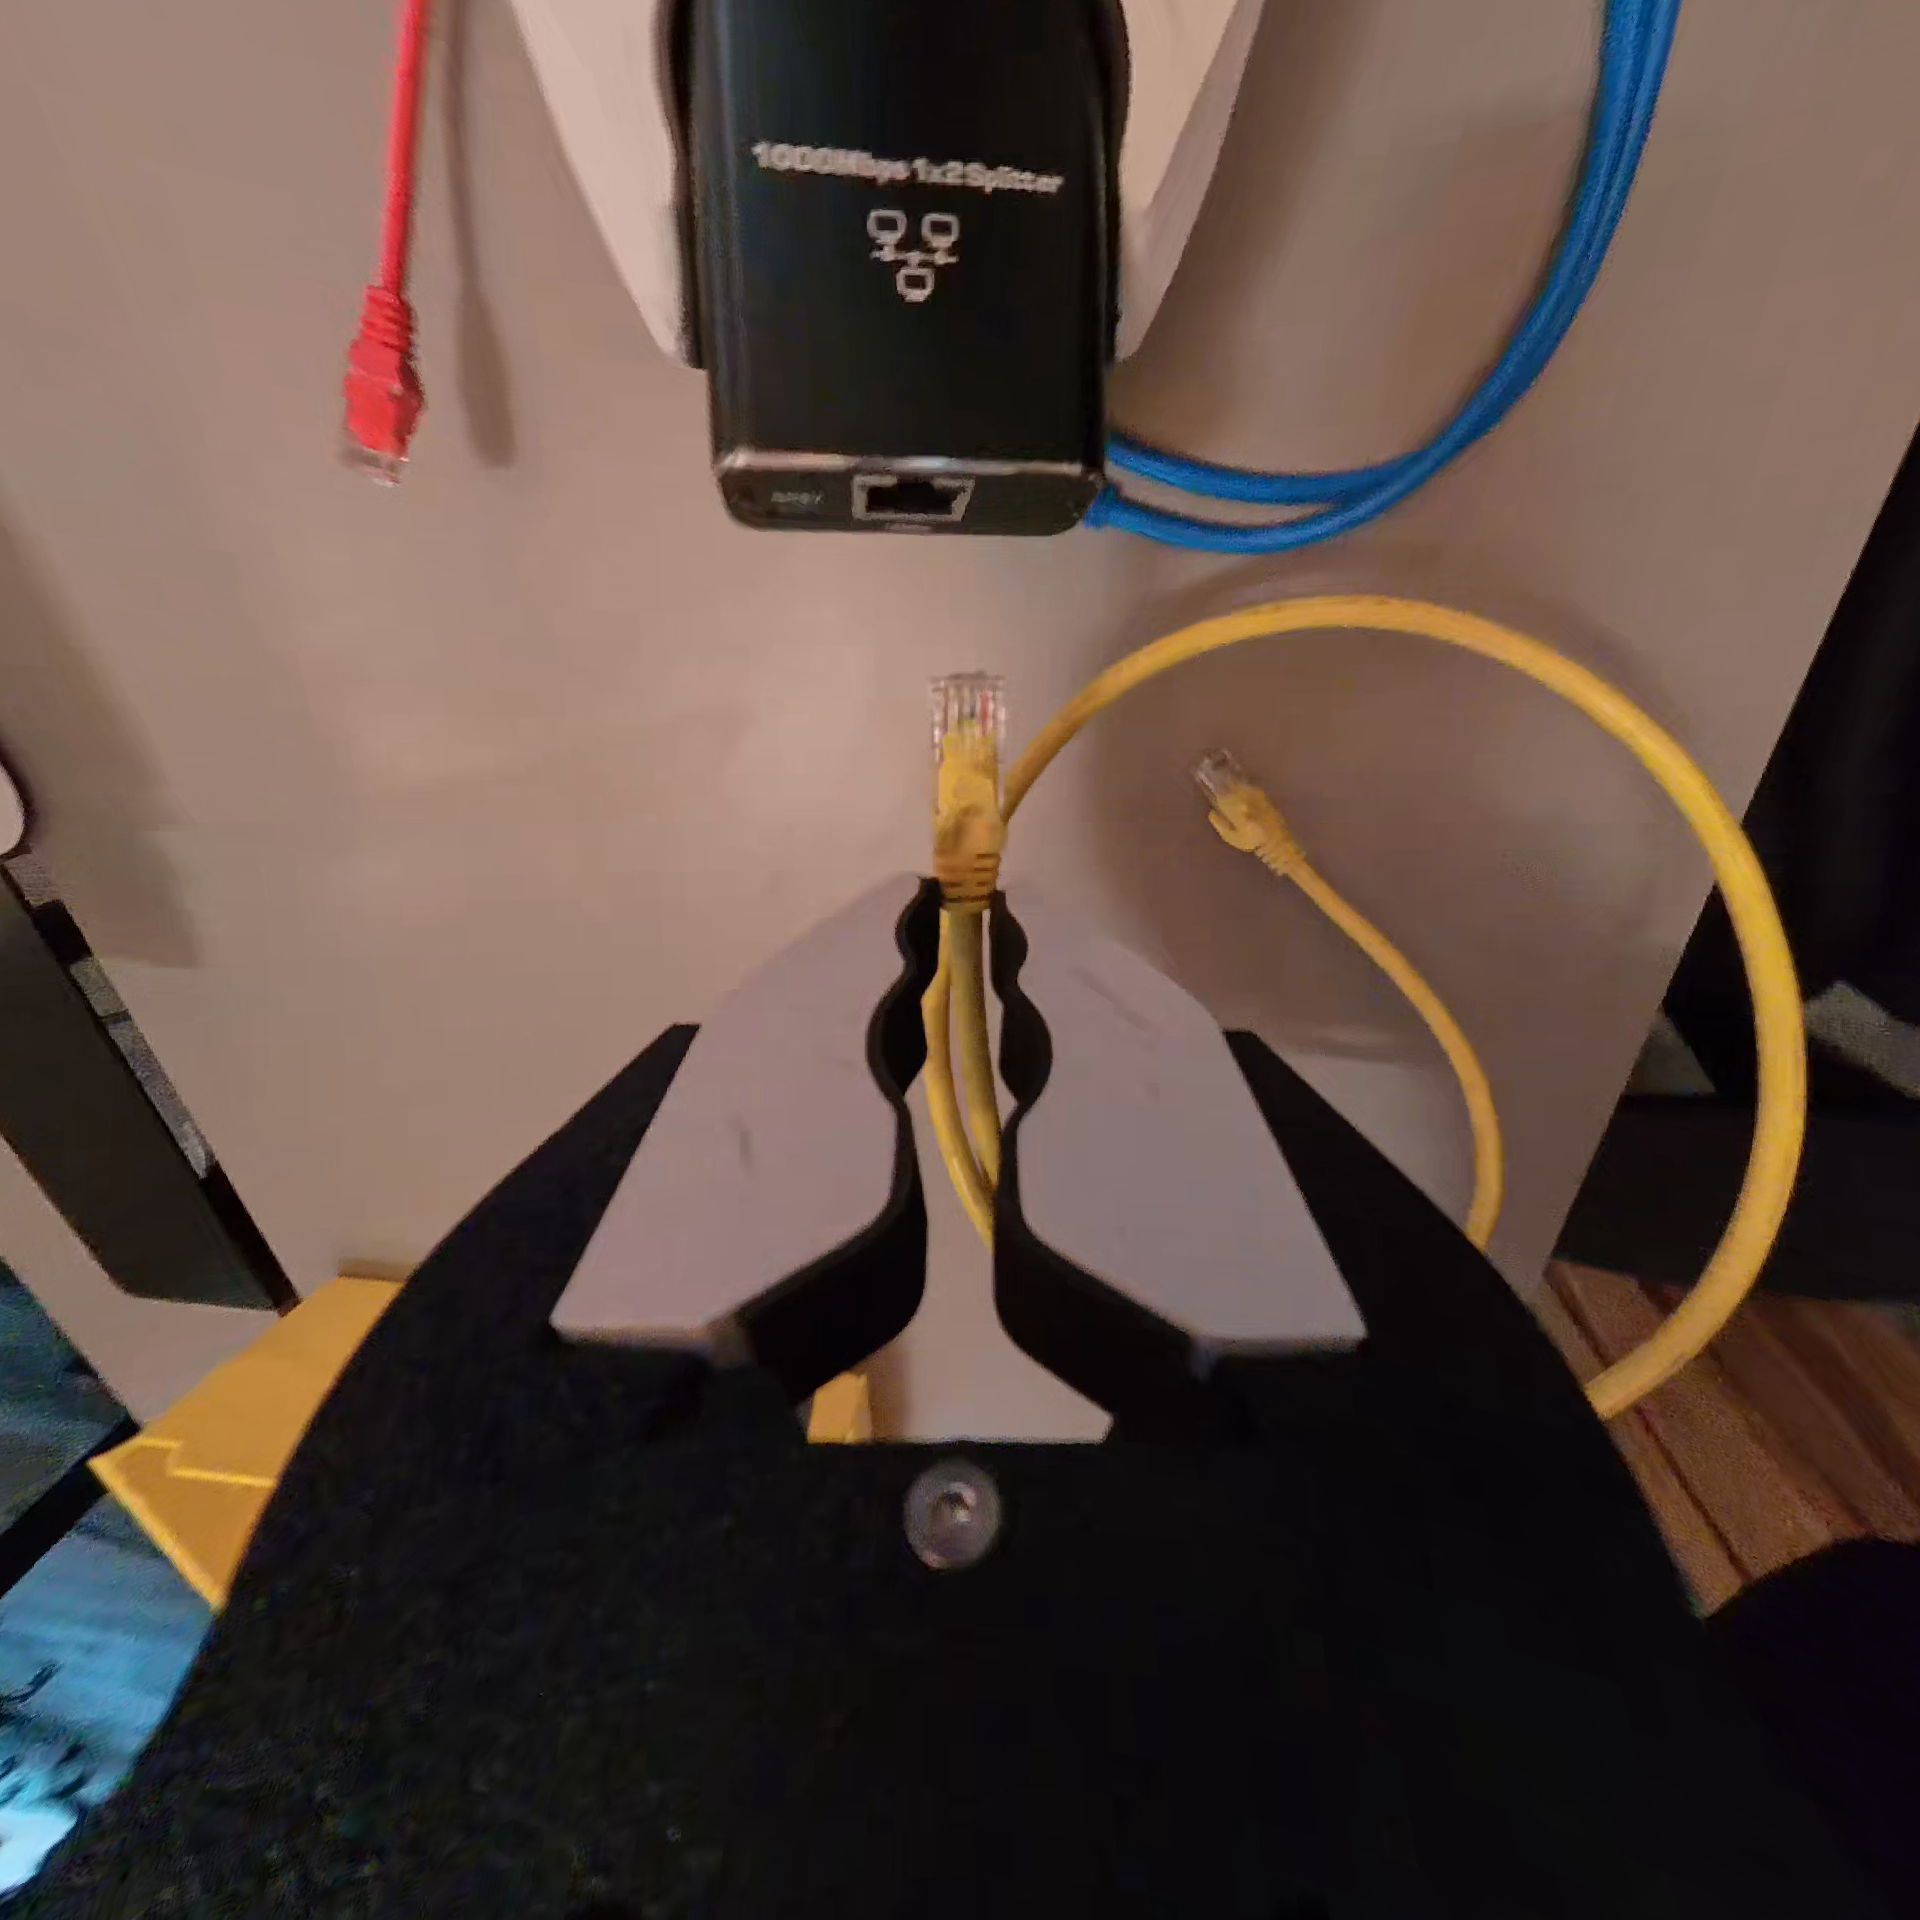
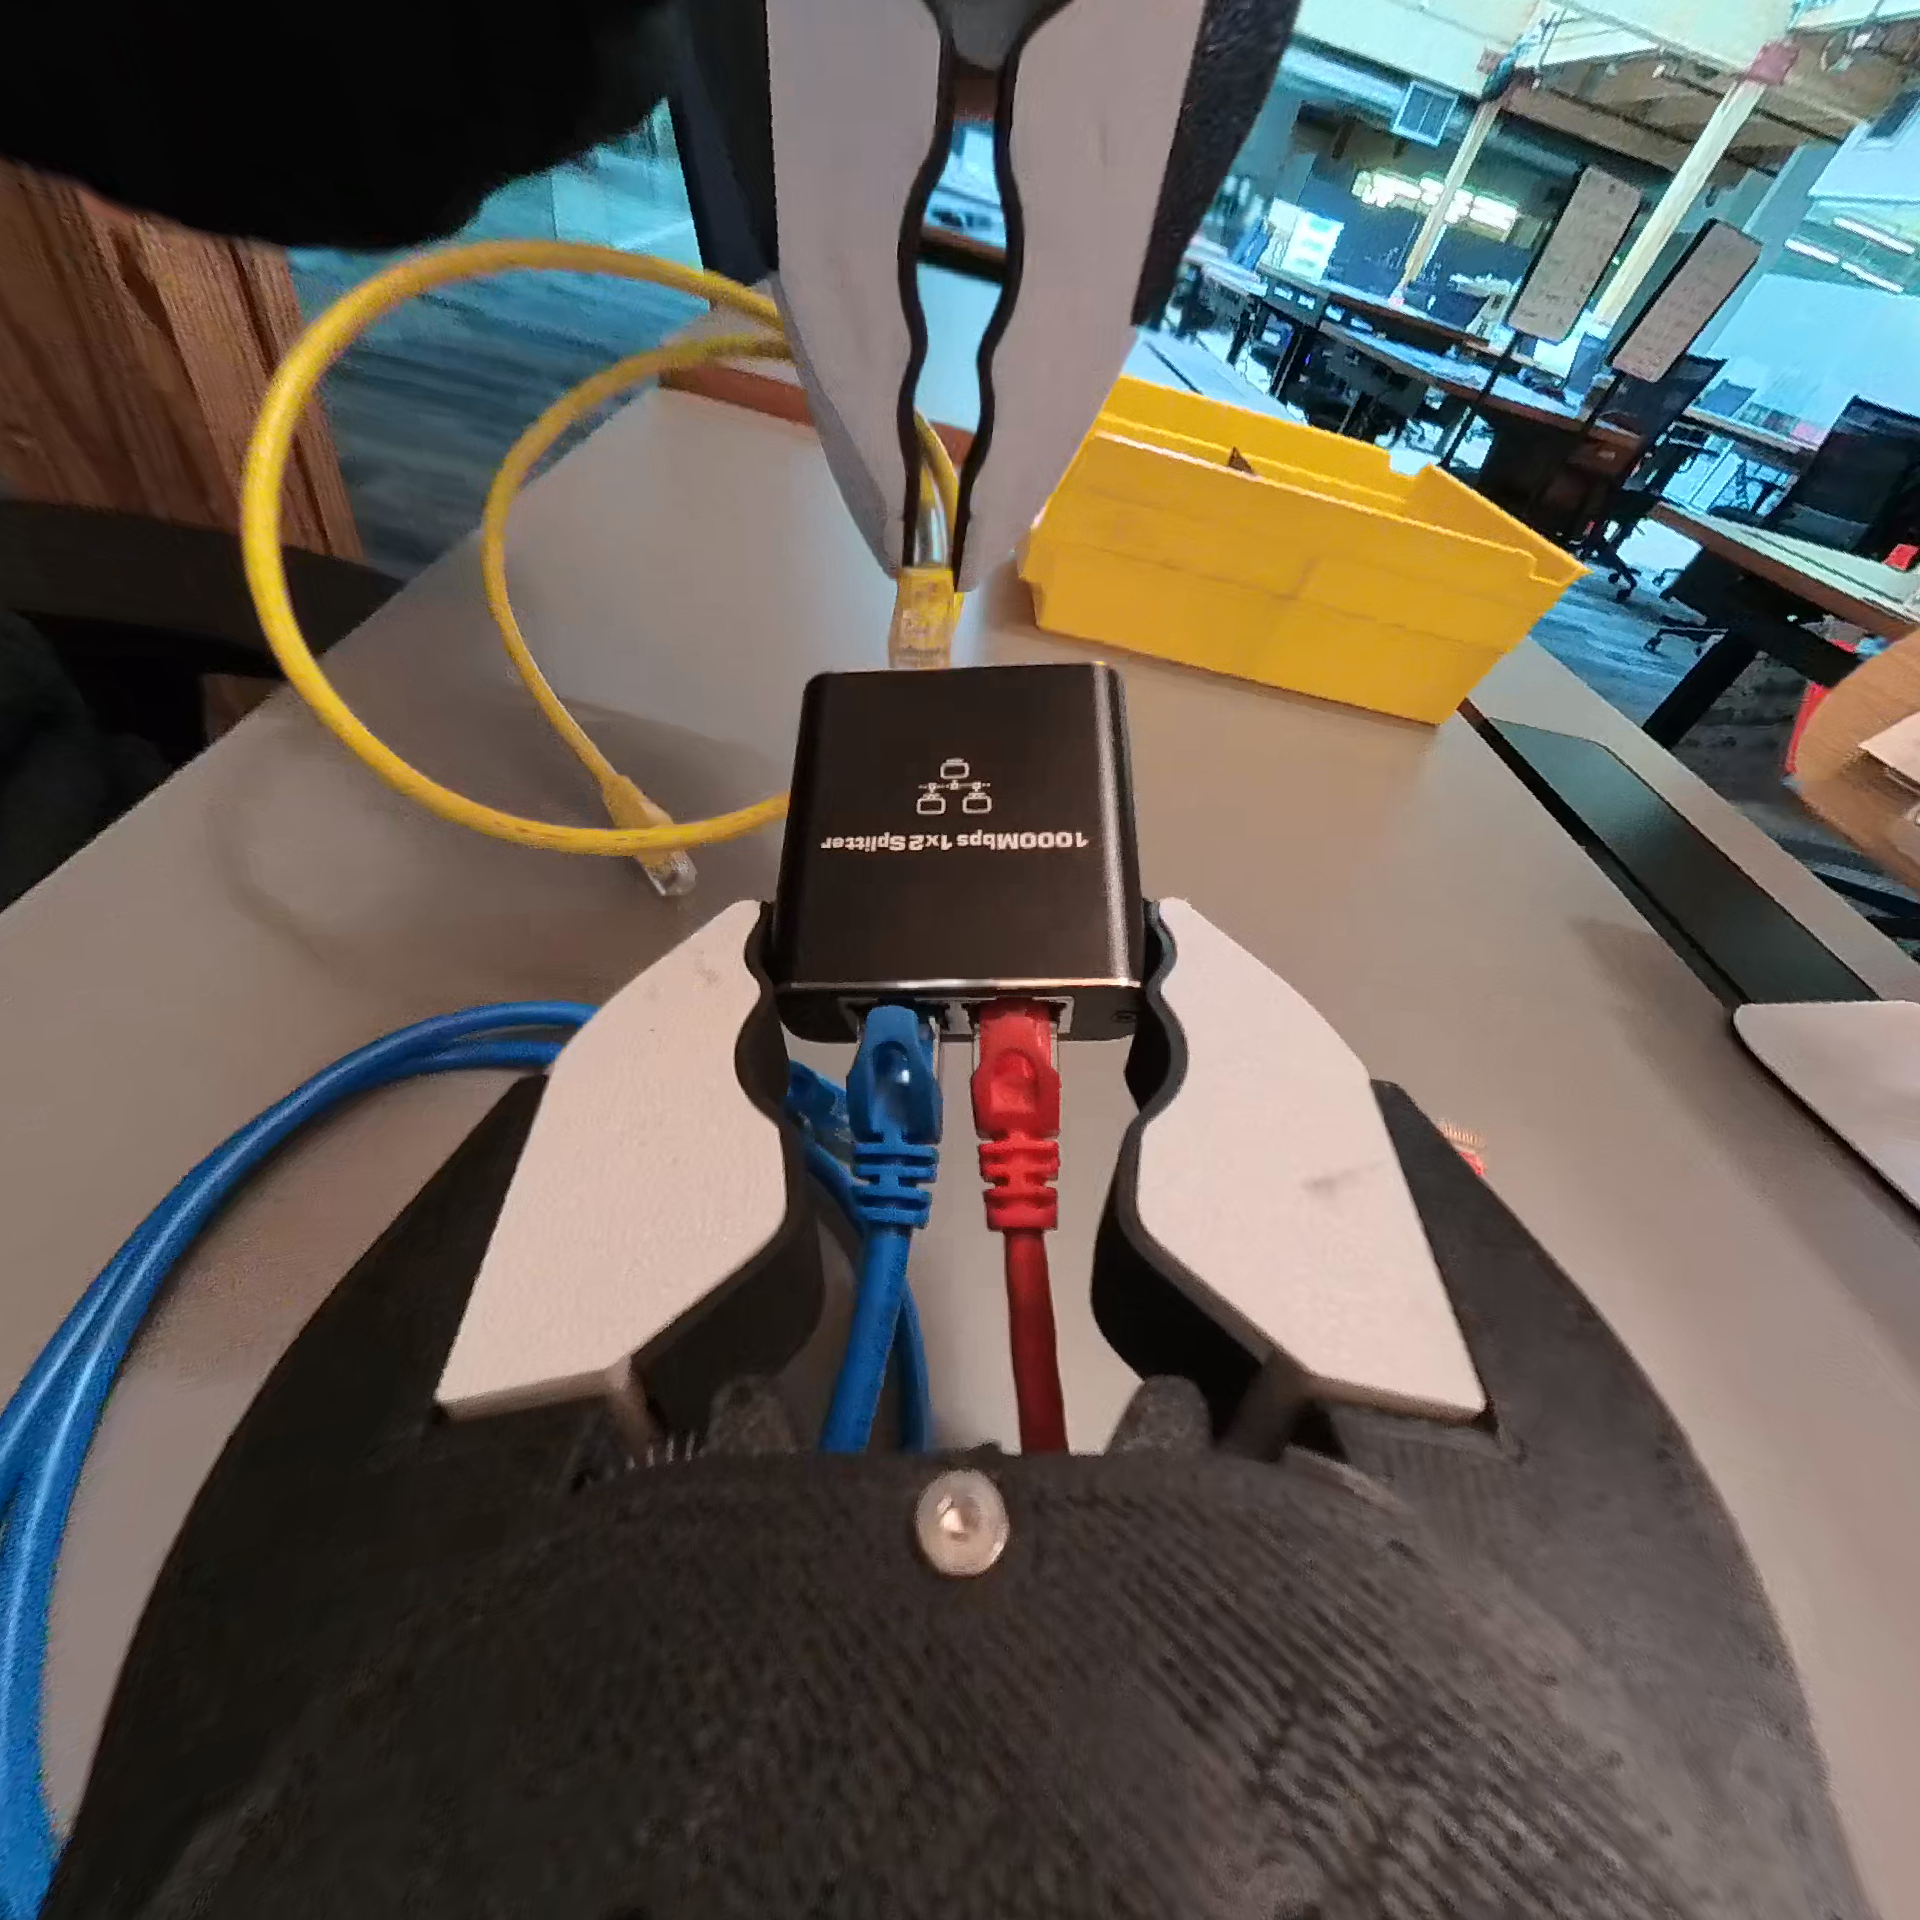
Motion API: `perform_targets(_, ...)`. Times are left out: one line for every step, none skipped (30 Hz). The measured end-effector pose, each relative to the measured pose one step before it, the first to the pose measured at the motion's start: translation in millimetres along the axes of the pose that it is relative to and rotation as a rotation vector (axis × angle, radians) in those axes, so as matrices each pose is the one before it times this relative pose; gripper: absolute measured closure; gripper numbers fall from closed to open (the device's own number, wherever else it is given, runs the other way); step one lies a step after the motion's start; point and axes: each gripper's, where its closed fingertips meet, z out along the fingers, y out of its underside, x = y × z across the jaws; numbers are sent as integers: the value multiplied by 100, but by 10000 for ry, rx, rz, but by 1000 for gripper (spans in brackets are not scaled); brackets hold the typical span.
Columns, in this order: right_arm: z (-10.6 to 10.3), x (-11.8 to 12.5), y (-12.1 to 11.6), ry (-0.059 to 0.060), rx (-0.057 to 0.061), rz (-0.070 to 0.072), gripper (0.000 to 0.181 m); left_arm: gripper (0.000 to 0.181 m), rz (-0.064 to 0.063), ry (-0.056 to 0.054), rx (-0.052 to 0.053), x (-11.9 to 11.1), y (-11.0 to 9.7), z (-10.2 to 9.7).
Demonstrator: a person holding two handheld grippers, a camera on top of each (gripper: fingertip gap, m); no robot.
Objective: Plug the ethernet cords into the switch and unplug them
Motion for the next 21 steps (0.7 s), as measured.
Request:
perform_targets(86, -34, 188, 38, -217, -123, 118, 173, 191, 70, -285, 121, -205, 186)
perform_targets(59, -95, 112, -17, -133, -91, 118, 173, 131, 93, -156, 143, -311, 115)
perform_targets(42, -64, 13, -14, -37, -34, 117, 173, 131, 4, -156, 1, -225, 96)
perform_targets(35, -13, 16, -2, -24, 8, 117, 173, 107, -124, -202, -193, -87, 86)
perform_targets(9, -24, 76, -26, -59, -5, 117, 173, 60, -82, -168, -157, -81, 81)
perform_targets(15, -7, 115, -13, -80, -24, 117, 173, -1, -50, -71, -145, -134, 46)
perform_targets(13, 49, 140, 25, -88, -6, 117, 173, -37, -6, 4, -98, -192, 4)
perform_targets(33, 0, 115, -10, -59, 12, 117, 173, 5, -4, 21, -66, -171, -11)
perform_targets(36, -45, 61, -38, -30, 27, 117, 173, 21, -44, -12, -89, -104, -19)
perform_targets(31, -20, -2, -14, 8, 30, 117, 173, -37, -107, -71, -187, -23, 7)
perform_targets(36, 1, 24, -19, -16, 56, 118, 173, -58, -63, -96, -126, 19, 21)
perform_targets(23, 44, 131, 14, -95, 36, 117, 173, -33, -69, -12, -122, -101, 16)
perform_targets(11, 32, 86, 17, -52, -6, 118, 173, -65, -64, -72, -117, 17, 19)
perform_targets(2, -15, 3, -15, 5, 42, 118, 173, -39, 9, -46, 6, -11, 11)
perform_targets(-7, 59, 32, 22, -23, 45, 118, 173, -3, -16, -57, 10, -11, 1)
perform_targets(-14, 107, 52, 62, -36, 17, 118, 173, -45, -13, -67, 33, -2, 5)
perform_targets(-5, 60, 48, 29, -35, 16, 118, 173, -29, 11, -76, 76, -15, 12)
perform_targets(4, -6, 0, -14, 7, 32, 118, 173, -4, 30, -87, 125, -24, 36)
perform_targets(22, 13, 17, 4, -27, 22, 118, 173, -6, -61, -118, -17, 20, 47)
perform_targets(32, -11, 60, 11, -71, -61, 118, 173, -2, -98, -84, -85, -40, 31)
perform_targets(65, -49, 104, 28, -118, -127, 118, 173, 0, 0, -16, 38, -127, 8)
